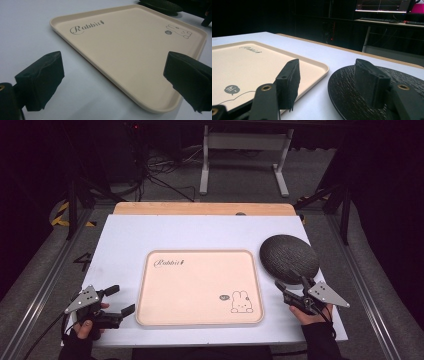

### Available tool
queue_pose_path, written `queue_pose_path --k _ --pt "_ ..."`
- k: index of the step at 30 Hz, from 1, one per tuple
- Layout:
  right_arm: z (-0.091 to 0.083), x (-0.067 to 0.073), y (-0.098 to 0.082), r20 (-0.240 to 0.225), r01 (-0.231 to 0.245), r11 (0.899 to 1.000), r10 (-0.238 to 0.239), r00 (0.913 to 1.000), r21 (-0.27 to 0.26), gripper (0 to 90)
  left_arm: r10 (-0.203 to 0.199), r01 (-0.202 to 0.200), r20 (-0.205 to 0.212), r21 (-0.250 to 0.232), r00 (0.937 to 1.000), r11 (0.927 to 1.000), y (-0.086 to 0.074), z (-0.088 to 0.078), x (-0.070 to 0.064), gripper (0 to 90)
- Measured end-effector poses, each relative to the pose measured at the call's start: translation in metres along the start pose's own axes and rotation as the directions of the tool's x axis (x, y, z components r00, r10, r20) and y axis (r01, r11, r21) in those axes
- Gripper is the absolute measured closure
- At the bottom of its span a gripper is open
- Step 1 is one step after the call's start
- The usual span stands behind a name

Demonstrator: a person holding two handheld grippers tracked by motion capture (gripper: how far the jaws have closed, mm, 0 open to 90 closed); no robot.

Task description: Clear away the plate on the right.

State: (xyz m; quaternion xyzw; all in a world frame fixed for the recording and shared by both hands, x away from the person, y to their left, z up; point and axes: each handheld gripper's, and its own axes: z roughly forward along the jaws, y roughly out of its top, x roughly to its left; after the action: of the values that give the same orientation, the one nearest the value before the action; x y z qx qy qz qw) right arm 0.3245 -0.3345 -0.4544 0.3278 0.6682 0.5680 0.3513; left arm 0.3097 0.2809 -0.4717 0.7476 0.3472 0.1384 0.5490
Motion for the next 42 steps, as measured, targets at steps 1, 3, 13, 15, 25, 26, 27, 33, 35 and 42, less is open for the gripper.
queue_pose_path --k 1,3,13,15,25,26,27,33,35,42 --pt "-0.0004 0.0001 0.0001 0.001 0.002 1.000 -0.002 1.0000 -0.001 38.9 0.001 -0.001 0.001 0.000 1.0000 1.0000 0.0000 0.0001 0.0001 3.8" --pt "-0.0010 0.0005 0.0002 0.004 0.003 1.000 -0.003 1.0000 0.003 38.8 0.000 0.000 0.001 0.000 1.0000 1.0000 0.0001 0.0001 0.0002 3.8" --pt "-0.0009 0.0007 0.0004 0.001 0.009 1.000 -0.009 1.0000 -0.003 37.9 0.000 0.000 0.001 0.000 1.0000 1.0000 0.0000 0.0001 0.0001 3.8" --pt "-0.0009 0.0005 0.0004 0.001 0.009 1.000 -0.009 1.0000 -0.004 37.8 0.002 -0.002 0.002 -0.001 1.0000 1.0000 0.0001 0.0001 0.0002 3.8" --pt "-0.0014 0.0002 0.0007 0.004 0.010 1.000 -0.010 0.9999 -0.008 37.1 0.002 -0.002 0.002 -0.001 1.0000 1.0000 0.0001 0.0001 0.0002 3.8" --pt "-0.0015 0.0003 0.0008 0.006 0.009 1.000 -0.009 0.9999 -0.008 37.1 0.000 0.000 0.002 0.000 1.0000 1.0000 0.0000 0.0000 0.0001 3.8" --pt "-0.0016 0.0002 0.0009 0.006 0.008 1.000 -0.007 1.0000 -0.009 37.0 0.000 0.000 0.000 -0.002 1.0000 1.0000 0.0000 -0.0001 0.0002 3.8" --pt "-0.0016 0.0000 0.0010 0.006 0.005 1.000 -0.005 1.0000 -0.008 36.7 0.000 0.000 -0.018 -0.010 0.9998 1.0000 0.0006 -0.0007 0.0003 3.6" --pt "-0.0013 0.0000 0.0009 0.007 0.002 1.000 -0.002 1.0000 -0.007 36.7 -0.006 0.005 -0.042 -0.032 0.9991 0.9995 0.0011 -0.0011 0.0004 3.6" --pt "-0.0023 0.0008 0.0042 0.013 0.015 1.000 -0.015 0.9998 -0.002 36.3 -0.029 0.020 -0.095 -0.088 0.9950 0.9959 0.0046 -0.0040 0.0044 3.7"
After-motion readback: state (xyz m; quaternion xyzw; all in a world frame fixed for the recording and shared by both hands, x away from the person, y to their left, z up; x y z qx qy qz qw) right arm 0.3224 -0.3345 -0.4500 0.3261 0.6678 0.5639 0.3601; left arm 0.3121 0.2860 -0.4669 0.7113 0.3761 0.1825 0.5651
